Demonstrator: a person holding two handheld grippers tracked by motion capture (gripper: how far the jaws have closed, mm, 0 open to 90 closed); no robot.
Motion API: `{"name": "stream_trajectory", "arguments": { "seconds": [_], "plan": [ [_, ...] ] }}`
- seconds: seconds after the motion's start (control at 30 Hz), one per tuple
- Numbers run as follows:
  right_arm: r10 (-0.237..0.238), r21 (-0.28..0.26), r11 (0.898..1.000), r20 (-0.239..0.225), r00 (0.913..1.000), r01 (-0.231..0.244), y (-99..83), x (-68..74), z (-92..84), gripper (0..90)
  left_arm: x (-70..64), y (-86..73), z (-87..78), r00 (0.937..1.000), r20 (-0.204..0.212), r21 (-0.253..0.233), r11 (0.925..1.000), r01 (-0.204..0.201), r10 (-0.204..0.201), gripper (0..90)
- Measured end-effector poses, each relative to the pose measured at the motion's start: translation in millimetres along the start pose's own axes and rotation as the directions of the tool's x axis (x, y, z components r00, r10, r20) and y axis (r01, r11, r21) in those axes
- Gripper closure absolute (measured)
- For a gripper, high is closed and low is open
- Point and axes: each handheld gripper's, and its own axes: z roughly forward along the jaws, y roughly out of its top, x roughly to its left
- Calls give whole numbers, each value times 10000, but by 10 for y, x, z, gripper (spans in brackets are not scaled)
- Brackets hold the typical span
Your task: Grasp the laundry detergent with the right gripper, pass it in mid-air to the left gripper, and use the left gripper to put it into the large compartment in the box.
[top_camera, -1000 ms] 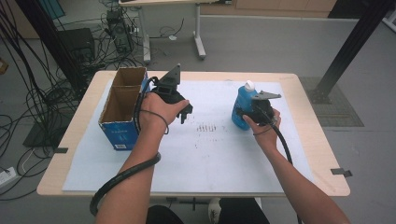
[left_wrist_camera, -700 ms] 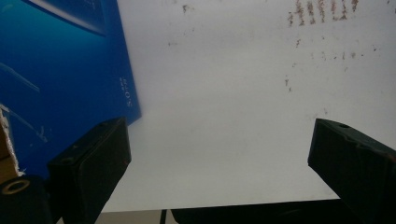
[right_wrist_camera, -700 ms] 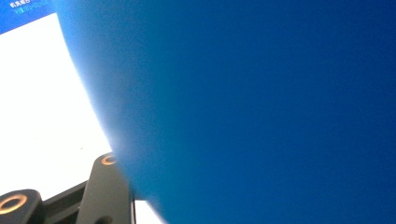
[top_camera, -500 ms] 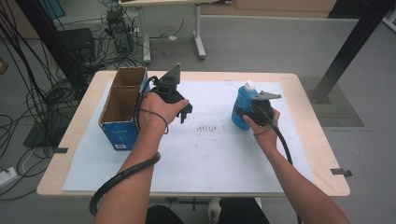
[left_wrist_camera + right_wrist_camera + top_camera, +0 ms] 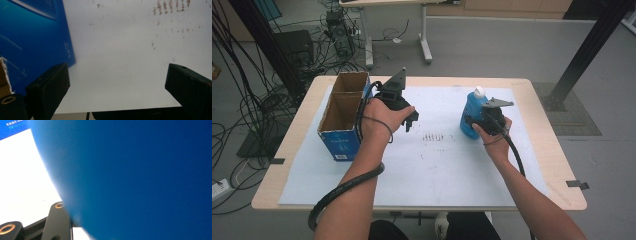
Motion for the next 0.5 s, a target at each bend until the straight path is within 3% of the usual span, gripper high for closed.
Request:
{"name": "stream_trajectory", "arguments": {
  "seconds": [0.5],
  "plan": [
    [1, 40, 10000, -26, 10000, 0, 7, -5, 0, 441, -20, 17, 2, 10000, -57, 31, 10000, -45, 45, 62]
  ]
}}
